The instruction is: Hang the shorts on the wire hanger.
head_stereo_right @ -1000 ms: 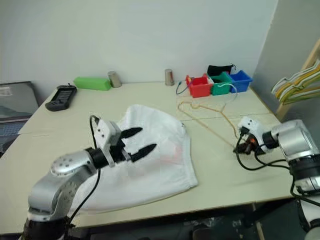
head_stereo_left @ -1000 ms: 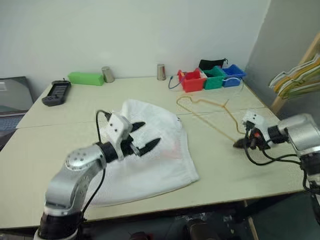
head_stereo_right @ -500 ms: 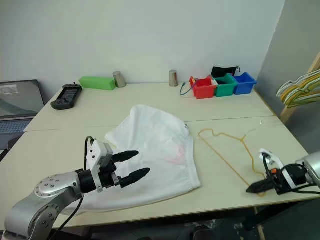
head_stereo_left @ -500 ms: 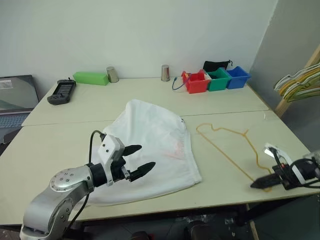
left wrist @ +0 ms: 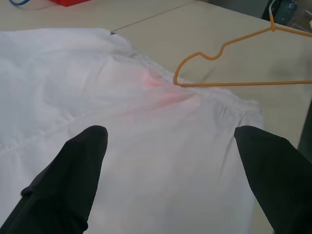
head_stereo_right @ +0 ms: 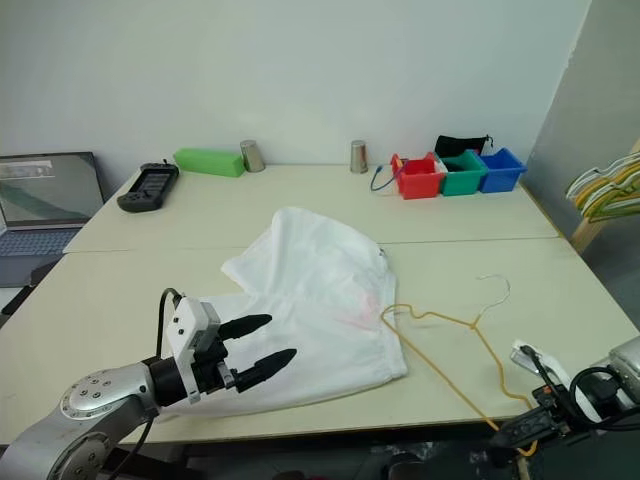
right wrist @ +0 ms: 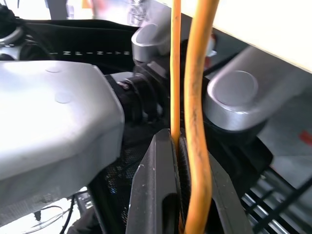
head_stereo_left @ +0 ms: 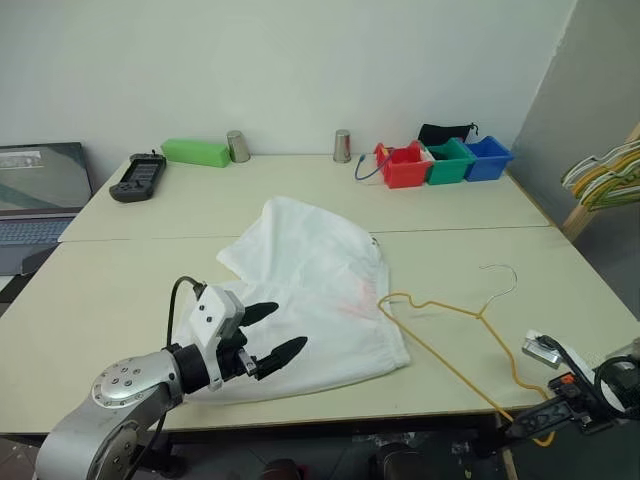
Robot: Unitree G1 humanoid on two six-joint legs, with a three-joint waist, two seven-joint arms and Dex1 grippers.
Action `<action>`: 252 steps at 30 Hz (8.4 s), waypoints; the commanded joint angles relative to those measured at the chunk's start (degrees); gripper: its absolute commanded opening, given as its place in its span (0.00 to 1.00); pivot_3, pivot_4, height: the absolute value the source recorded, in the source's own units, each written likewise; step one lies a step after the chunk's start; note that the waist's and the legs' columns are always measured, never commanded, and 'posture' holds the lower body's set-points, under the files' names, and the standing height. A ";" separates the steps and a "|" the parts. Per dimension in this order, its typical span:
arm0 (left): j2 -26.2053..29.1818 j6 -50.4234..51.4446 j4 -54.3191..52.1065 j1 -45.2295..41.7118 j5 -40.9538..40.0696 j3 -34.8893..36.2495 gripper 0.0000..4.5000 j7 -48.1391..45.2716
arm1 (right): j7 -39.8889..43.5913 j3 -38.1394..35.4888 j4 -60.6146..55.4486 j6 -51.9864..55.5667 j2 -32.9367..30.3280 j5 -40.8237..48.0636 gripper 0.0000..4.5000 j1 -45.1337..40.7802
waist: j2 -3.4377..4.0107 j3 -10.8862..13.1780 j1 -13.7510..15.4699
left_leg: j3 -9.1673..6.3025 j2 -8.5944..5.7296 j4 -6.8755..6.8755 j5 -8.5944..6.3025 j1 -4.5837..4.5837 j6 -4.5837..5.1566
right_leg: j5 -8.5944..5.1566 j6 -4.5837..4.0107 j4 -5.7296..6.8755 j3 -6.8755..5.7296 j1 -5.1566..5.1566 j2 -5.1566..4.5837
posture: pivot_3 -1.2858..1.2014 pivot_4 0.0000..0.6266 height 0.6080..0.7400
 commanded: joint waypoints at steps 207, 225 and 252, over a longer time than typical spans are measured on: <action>9.91 -62.22 100.13 -90.68 44.14 -22.15 0.99 -42.35 | -50.30 5.90 24.36 -67.53 47.98 -68.11 0.00 -40.75 | 0.33 0.31 -8.34 | -0.45 -0.03 0.96 0.09 -1.99 -0.16 | 0.53 0.16 1.12 -0.19 -1.81 0.07 | 0.47 0.00 1.00; 11.08 -67.35 100.61 -90.58 48.01 -24.28 0.99 -43.26 | -47.49 10.46 28.97 -67.69 54.44 -68.37 0.00 -42.92 | 0.30 0.28 -8.37 | -0.49 -0.03 0.97 0.10 -1.98 -0.17 | 0.53 0.16 1.18 -0.23 -1.81 0.05 | 0.48 0.00 1.00; 12.67 -66.81 95.71 -84.23 49.14 -25.44 0.99 -43.85 | -44.54 8.57 31.11 -63.00 62.91 -62.80 0.00 -48.78 | 0.18 0.19 -8.25 | -0.63 -0.04 1.00 0.10 -1.97 -0.17 | 0.53 0.15 1.34 -0.34 -1.83 -0.01 | 0.49 0.00 1.00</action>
